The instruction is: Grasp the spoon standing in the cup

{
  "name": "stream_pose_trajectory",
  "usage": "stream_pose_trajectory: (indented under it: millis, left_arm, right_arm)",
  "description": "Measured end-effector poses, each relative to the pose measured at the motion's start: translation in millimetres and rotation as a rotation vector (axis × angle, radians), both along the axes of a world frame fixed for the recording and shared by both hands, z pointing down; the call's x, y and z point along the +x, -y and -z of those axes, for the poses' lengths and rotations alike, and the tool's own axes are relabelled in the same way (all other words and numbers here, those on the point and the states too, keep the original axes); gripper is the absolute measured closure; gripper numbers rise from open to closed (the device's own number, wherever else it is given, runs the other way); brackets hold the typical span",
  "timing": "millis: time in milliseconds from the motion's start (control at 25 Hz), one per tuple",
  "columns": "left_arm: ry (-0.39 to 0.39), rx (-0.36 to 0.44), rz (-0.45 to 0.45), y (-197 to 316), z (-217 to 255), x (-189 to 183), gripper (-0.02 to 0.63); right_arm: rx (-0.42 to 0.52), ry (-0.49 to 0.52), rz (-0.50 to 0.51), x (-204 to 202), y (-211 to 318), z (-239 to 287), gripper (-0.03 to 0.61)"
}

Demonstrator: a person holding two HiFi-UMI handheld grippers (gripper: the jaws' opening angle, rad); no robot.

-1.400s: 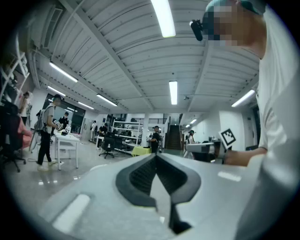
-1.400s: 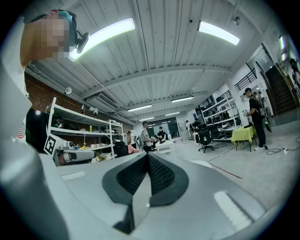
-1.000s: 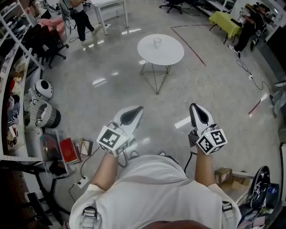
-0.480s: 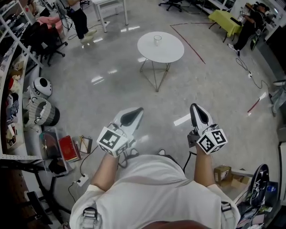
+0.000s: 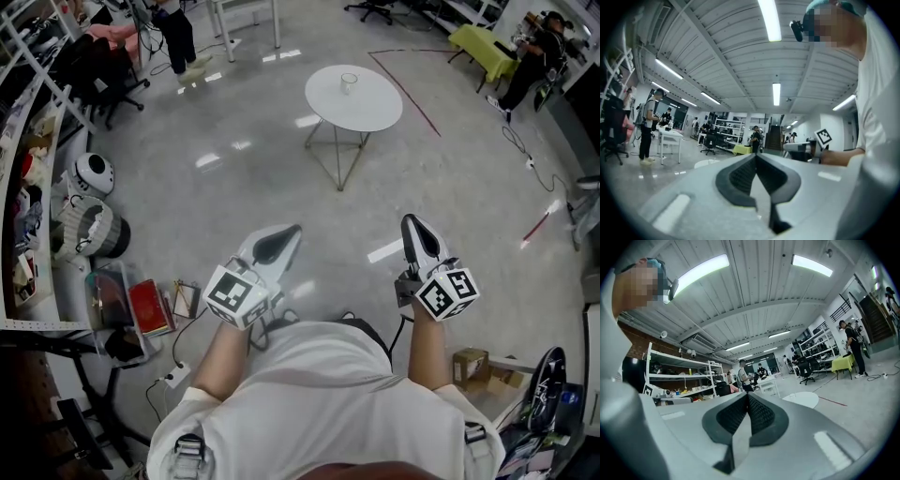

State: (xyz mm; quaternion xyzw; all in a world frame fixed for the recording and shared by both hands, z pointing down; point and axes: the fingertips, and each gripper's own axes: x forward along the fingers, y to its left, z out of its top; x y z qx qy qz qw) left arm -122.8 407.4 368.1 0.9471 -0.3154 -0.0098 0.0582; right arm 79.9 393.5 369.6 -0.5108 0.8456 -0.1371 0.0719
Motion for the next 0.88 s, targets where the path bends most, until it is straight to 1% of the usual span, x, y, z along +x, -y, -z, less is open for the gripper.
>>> stream_pose_trajectory:
  millis: [120,200,280,360,480,680,880]
  left_arm:
    - [0.017,-0.014,0.007,6.7,-10.1,-15.5,0.612]
    - [0.011,-0.031,0.008,11.6,-16.2,-25.6,0.612]
    - [-0.006,-0.046,-0.002,16.5,-19.7,-31.0,0.612]
    - [-0.005,-0.054,0.002,26.5,-22.6,-34.3,0.612]
    - [-0.011,-0.07,0.024,48.0,-25.8,-36.1,0.612]
    - [0.009,-0.066,0.03,92.0,-29.8,-15.0,0.612]
    - [0.029,-0.054,0.05,154.3,-25.5,23.2,0.612]
  right_arm:
    - [-0.019,-0.007,0.014,-19.4,3.1,-11.7,0.574]
    - [-0.04,-0.011,0.016,-29.5,4.6,-21.6,0.574]
    - [-0.06,-0.007,0.005,-31.1,11.7,-28.2,0.574]
    - [-0.075,0.008,0.001,-30.5,24.7,-33.3,0.574]
    - [-0.067,0.008,0.023,-31.6,48.2,-37.1,0.574]
    - [-0.061,0.001,0.058,-20.3,101.5,-40.7,0.574]
    - [-0.041,-0.001,0.075,19.6,167.5,-31.3,0.574]
